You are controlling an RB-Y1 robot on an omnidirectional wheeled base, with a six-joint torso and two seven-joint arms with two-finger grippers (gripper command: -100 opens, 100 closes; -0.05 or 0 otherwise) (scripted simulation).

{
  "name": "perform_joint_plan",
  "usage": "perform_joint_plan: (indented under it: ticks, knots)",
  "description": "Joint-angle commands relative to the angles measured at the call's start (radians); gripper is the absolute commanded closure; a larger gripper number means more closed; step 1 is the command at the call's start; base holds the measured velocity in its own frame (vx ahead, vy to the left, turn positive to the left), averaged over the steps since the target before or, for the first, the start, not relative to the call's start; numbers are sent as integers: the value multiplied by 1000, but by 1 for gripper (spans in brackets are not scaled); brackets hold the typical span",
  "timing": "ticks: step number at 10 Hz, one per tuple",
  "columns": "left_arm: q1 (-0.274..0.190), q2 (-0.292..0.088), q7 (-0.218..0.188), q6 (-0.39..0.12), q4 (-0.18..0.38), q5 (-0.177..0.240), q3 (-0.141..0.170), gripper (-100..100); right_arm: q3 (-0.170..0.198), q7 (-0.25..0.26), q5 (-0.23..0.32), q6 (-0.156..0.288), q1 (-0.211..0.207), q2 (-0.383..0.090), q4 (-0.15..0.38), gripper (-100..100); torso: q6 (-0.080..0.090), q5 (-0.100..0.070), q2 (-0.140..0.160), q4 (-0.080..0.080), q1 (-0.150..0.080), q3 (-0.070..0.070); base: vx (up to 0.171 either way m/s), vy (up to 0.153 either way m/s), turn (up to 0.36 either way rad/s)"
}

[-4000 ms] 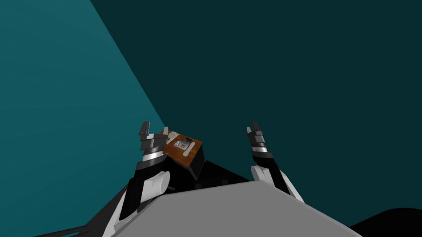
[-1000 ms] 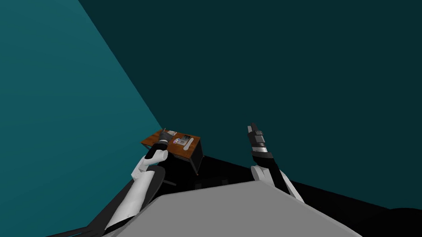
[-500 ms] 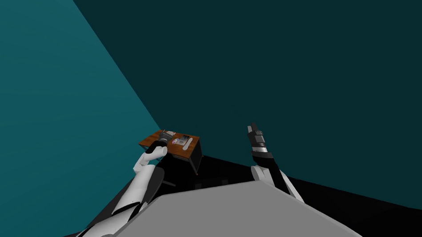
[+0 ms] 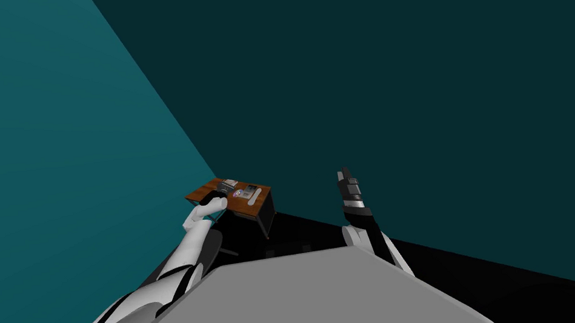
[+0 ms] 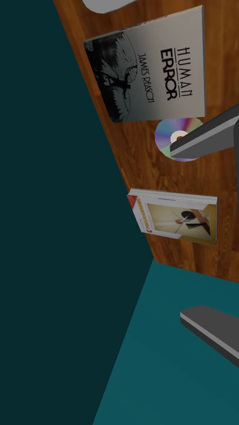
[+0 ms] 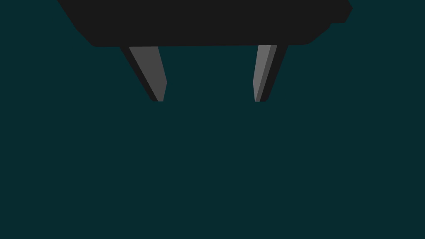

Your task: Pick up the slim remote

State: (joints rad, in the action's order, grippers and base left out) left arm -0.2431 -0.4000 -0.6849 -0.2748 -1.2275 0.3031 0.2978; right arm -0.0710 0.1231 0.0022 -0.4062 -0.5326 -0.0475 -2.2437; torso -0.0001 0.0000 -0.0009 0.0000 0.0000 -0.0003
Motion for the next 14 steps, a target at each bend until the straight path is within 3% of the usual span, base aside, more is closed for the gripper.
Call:
perform_joint_plan:
  ticks: [1, 2, 4, 5, 7, 8, 9, 10, 12, 13, 14]
  knots:
    - [-17, -8, -16, -23, 50, 8, 2, -100, 0, 0, 0, 0, 0, 0, 0, 0, 0, 0, 0, 0, 0, 0, 8, 0, -44]
    - [-50, -20, -40, -69, 77, 19, 6, -100, 0, 0, 0, 0, 0, 0, 0, 0, 0, 0, 0, 0, 0, 0, 19, -1, -73]
    - [-50, -20, -40, -69, 114, 19, 6, -100, 0, 0, 0, 0, 0, 0, 0, 0, 0, 0, -1, 0, 0, -1, 14, 1, -13]
    - [-80, -31, -63, -116, 143, 29, 9, -100, 0, 0, 0, 0, 0, 0, 0, 0, -1, 0, 0, 0, 0, 0, 19, -4, -54]
    - [-80, -31, -63, -116, 176, 29, 9, -100, 0, 0, 0, 0, 0, 0, 0, 0, 0, 0, -1, 0, 0, -1, 19, -2, -23]
    - [-108, -40, -83, -162, 210, 38, 9, -100, 0, 0, 0, 0, 0, 0, 0, 0, -1, 0, -1, 0, 0, 0, 25, -5, -63]
    - [-108, -40, -83, -162, 235, 38, 9, -100, 0, 0, 0, 0, 0, 0, 0, 0, 0, 0, -1, 0, 0, -1, 30, -1, -38]
    - [-134, -47, -102, -196, 282, 46, 8, -100, 0, 0, 0, 0, 0, 0, 0, 0, -1, 0, -2, -1, 0, -1, 45, -10, -63]
    - [-134, -47, -102, -209, 293, 46, 8, -100, 0, 0, 0, 0, 0, 0, 0, 0, -1, 0, -3, -1, 0, -2, 37, 1, -13]
    - [-157, -53, -118, -245, 349, 52, 5, -100, 0, 0, 0, 0, 0, 0, 0, 0, -1, 0, -2, 0, 0, -1, 47, 10, -61]
    - [-157, -53, -118, -256, 349, 52, 5, -100, 0, 0, 0, 0, 0, 0, 0, 0, 0, 0, -2, -1, 1, -1, 49, 4, -40]
